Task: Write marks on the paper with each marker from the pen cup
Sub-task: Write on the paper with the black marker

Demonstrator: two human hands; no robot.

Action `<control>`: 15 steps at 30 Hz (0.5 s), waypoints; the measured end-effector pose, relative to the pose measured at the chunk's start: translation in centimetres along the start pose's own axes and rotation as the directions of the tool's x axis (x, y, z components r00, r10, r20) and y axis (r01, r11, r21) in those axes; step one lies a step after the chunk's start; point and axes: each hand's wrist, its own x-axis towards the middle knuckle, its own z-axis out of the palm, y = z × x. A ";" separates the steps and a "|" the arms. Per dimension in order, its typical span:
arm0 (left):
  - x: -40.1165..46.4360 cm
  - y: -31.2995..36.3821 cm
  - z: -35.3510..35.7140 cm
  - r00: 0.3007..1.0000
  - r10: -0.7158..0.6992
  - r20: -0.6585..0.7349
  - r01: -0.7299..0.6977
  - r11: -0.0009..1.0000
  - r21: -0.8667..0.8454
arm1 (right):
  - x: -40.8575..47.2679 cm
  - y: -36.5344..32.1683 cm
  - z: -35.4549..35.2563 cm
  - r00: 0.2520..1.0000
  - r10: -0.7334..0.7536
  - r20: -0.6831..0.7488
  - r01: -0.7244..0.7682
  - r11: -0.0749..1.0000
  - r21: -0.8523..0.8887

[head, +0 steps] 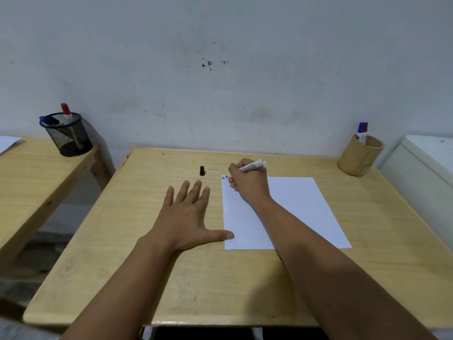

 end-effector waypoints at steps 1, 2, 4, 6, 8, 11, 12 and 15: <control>0.0 0.0 0.0 1.000 -0.001 0.000 0.001 1.000 0.001 | 0.0 0.0 0.0 1.000 -0.001 0.000 0.001 1.000 -0.007; 0.1 0.0 0.0 1.000 -0.002 -0.002 0.002 1.000 0.000 | 0.0 0.0 0.1 1.000 -0.002 0.001 0.002 1.000 -0.016; 0.1 -0.1 0.0 1.000 0.000 -0.001 0.000 1.000 -0.001 | 0.0 0.0 0.1 1.000 -0.002 0.004 0.003 0.999 -0.038; 0.0 -0.1 0.0 1.000 0.005 0.003 -0.005 1.000 -0.006 | -0.1 0.0 0.1 1.000 -0.003 0.009 0.003 0.999 -0.052; 0.0 -0.1 0.1 1.000 0.005 0.005 -0.005 1.000 -0.019 | -0.2 -0.1 0.1 1.000 -0.002 0.016 0.003 0.998 -0.068; 0.0 -0.2 0.1 1.000 0.011 0.007 -0.011 1.000 -0.018 | -0.2 -0.1 0.1 1.000 -0.010 0.023 0.012 0.996 -0.089; 0.0 -0.2 0.1 1.000 0.012 0.007 -0.012 1.000 -0.016 | -0.2 0.0 0.2 1.000 -0.018 0.025 0.020 0.994 -0.103; 0.0 -0.2 0.1 1.000 0.014 0.004 -0.014 1.000 -0.020 | 0.0 0.1 0.2 0.999 -0.036 0.033 0.041 0.990 -0.134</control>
